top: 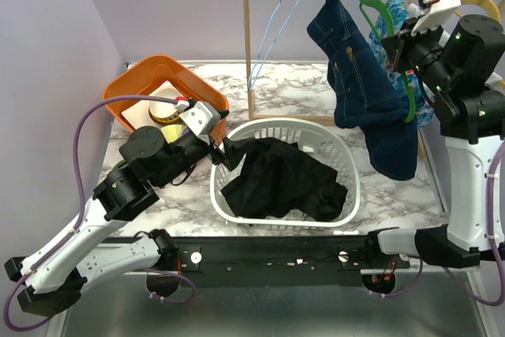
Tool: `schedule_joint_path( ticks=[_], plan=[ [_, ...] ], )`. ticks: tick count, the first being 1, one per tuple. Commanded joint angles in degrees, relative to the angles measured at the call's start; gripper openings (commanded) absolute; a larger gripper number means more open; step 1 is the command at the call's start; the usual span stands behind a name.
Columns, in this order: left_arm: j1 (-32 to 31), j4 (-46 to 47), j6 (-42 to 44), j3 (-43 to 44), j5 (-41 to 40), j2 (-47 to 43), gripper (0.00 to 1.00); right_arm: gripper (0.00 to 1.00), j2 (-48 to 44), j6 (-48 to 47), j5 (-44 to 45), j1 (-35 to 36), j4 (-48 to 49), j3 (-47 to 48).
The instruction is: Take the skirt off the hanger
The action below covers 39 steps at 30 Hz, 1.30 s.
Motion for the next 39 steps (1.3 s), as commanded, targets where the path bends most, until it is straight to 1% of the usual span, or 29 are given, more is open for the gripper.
schedule_joint_path(
  ticks=[1,6,11,12,14,16,17,18,20,21,22,23,28,33,35,39],
  plan=[
    [0.2,-0.8,-3.5,3.5,3.2,0.8,0.99,0.01,-5.1,2.3,-4.6,-0.2,1.5,0.3],
    [0.2,1.9,-7.8,4.8,6.9,2.0,0.99,0.01,-10.6,4.8,-8.9,-0.1,0.1,-1.1],
    [0.2,3.0,-13.9,8.0,6.7,5.5,0.99,0.01,-16.1,9.8,-13.1,-0.2,-0.9,-1.4],
    [0.2,3.1,-14.7,8.8,7.8,6.2,0.99,0.01,-16.9,10.6,-13.9,-0.2,-0.5,-1.7],
    [0.2,4.4,-16.3,9.2,9.8,7.2,0.99,0.01,-19.9,13.1,-16.4,-0.1,0.7,-2.5],
    [0.2,6.4,-19.1,8.4,13.5,8.4,0.99,0.01,-22.3,16.7,-19.4,-0.2,3.8,-4.4],
    [0.2,9.0,-20.2,7.8,14.7,8.9,0.99,0.01,-23.2,18.3,-23.3,-0.2,5.3,-5.3],
    [0.2,10.4,-22.4,6.5,15.6,9.1,0.99,0.01,-24.0,20.2,-24.6,-0.2,9.1,-7.4],
    [0.2,14.5,-24.4,5.6,17.0,9.7,0.99,0.01,-26.2,25.5,-27.3,-0.2,12.8,-9.6],
    [0.2,15.8,-25.4,4.3,17.3,9.8,0.99,0.01,-26.8,27.1,-27.4,-0.2,16.0,-10.4],
    [0.2,16.6,-26.9,3.8,17.4,10.0,0.99,0.01,-27.5,28.3,-27.2,-0.1,17.1,-11.7],
    [0.2,18.8,-27.7,3.3,16.8,10.1,0.99,0.01,-28.3,29.8,-26.2,-0.2,18.1,-11.9],
    [0.2,22.7,-30.1,0.4,15.9,11.0,0.99,0.01,-29.6,33.2,-24.5,-0.1,21.3,-11.4],
    [0.2,31.1,-34.5,-1.8,21.0,11.7,0.99,0.01,-30.9,37.2,-25.5,-0.1,25.8,-14.0],
    [0.1,33.7,-35.4,-2.0,21.8,11.9,0.99,0.01,-31.4,38.7,-25.8,-0.2,26.8,-14.8],
    [0.0,34.5,-35.9,-1.4,22.2,13.7,0.99,0.01,-31.8,41.5,-27.0,-0.2,30.7,-18.0]
  ],
)
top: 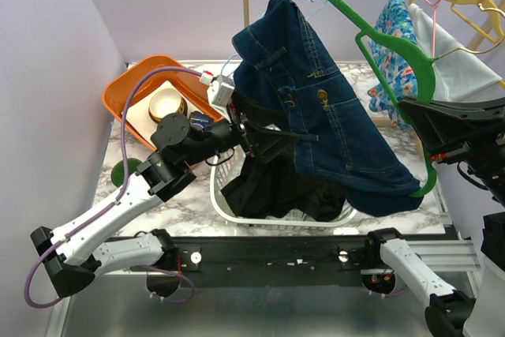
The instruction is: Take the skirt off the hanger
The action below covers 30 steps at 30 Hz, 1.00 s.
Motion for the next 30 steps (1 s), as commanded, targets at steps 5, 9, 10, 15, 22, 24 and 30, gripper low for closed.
schedule_joint_path(
  ticks=[5,9,10,15,22,24,30],
  plan=[
    [0.1,4.2,-0.2,1.2,2.7,3.0,0.99,0.01,-0.5,6.1,-0.6,-0.2,12.0,-2.0],
    [0.1,1.9,2.4,1.4,0.5,3.7,0.99,0.01,-0.5,6.0,-0.8,-0.2,12.2,-1.5],
    [0.1,1.5,2.9,1.5,0.4,3.7,0.99,0.01,-0.5,6.0,-0.9,-0.1,12.2,-1.5],
    [0.0,4.2,4.0,1.0,1.2,3.7,0.99,0.01,-0.3,7.0,-2.4,-0.1,13.4,-1.7],
    [0.1,13.3,1.6,-1.1,4.5,3.0,0.99,0.01,-2.2,9.6,-3.6,-0.1,16.7,-6.6],
    [0.0,19.1,0.2,-2.5,5.3,2.3,0.99,0.01,-2.4,9.7,-3.8,-0.2,16.7,-7.2],
    [0.1,25.8,-2.1,-4.6,5.8,2.2,0.9,0.01,-3.4,10.7,-4.3,-0.2,18.5,-10.7]
  ],
)
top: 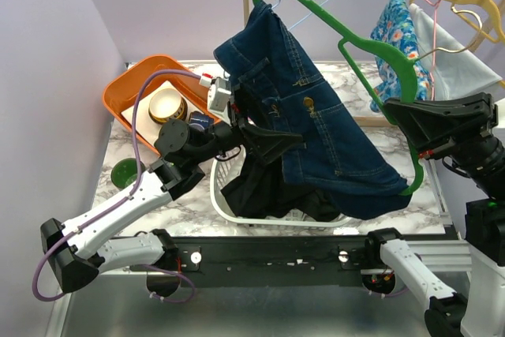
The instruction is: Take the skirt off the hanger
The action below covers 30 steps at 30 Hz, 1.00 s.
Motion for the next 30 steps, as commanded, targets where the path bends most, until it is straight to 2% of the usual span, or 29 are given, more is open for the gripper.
schedule_joint_path(
  ticks=[1,2,5,6,9,11,15,21,25,30],
  plan=[
    [0.0,9.0,-2.5,-1.1,2.1,-0.5,0.86,0.01,-2.0,2.3,-0.1,-0.1,8.3,-2.1],
    [0.1,10.7,-3.0,-1.2,2.3,-0.3,0.81,0.01,-2.3,2.1,-0.1,-0.2,8.5,-3.0],
    [0.0,12.7,-6.6,-1.6,2.1,0.2,0.27,0.01,-2.6,-1.2,1.7,-0.2,7.4,-4.0],
    [0.1,11.1,-7.9,-1.4,1.7,0.2,0.0,0.01,-2.4,-2.3,5.4,-0.1,4.9,-4.1],
    [0.1,-0.3,-7.3,0.4,0.0,-1.4,0.0,0.01,-0.2,-8.5,13.9,-0.1,-0.1,-2.2],
    [0.1,-6.5,-7.3,0.7,-0.6,-3.1,0.0,0.01,0.7,-11.4,18.8,-0.1,0.0,-2.9],
    [0.1,-11.0,-10.5,1.2,0.4,-9.0,0.0,0.01,2.8,-14.8,27.2,-0.1,3.4,-4.7],
    [0.1,-21.0,-12.7,7.1,2.0,-12.1,0.0,0.01,5.2,-14.9,30.4,-0.2,6.3,-7.5],
    [0.1,-23.5,-13.7,9.9,4.7,-13.0,0.0,0.01,5.6,-16.2,34.3,-0.2,7.2,-9.5],
    [0.1,-28.9,-11.5,13.4,4.3,-15.4,0.0,0.01,6.1,-18.1,38.4,-0.2,7.4,-10.8]
  ],
)
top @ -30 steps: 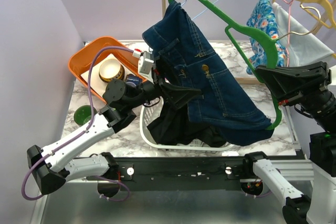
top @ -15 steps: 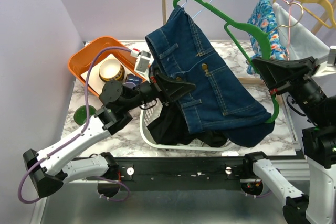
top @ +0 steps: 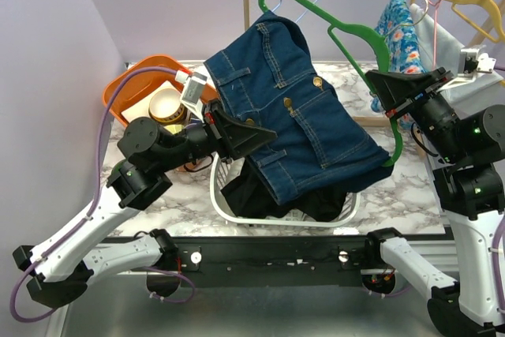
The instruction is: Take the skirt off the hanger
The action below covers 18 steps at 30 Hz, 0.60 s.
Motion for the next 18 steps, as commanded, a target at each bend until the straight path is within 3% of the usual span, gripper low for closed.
schedule_joint_path(
  ticks=[1,8,18],
  plan=[
    [-0.3,-4.9,2.1,6.8,4.4,-6.3,0.0,0.01,0.7,-5.2,21.1,-1.9,8.0,-1.7],
    [-0.3,-15.8,8.4,14.9,0.8,-9.0,0.0,0.01,0.0,-4.8,21.8,-1.9,9.0,-3.6],
    [-0.3,-19.3,10.4,22.3,-0.1,-10.8,0.0,0.01,-2.0,-4.0,21.0,-1.8,9.1,-3.9]
  ],
)
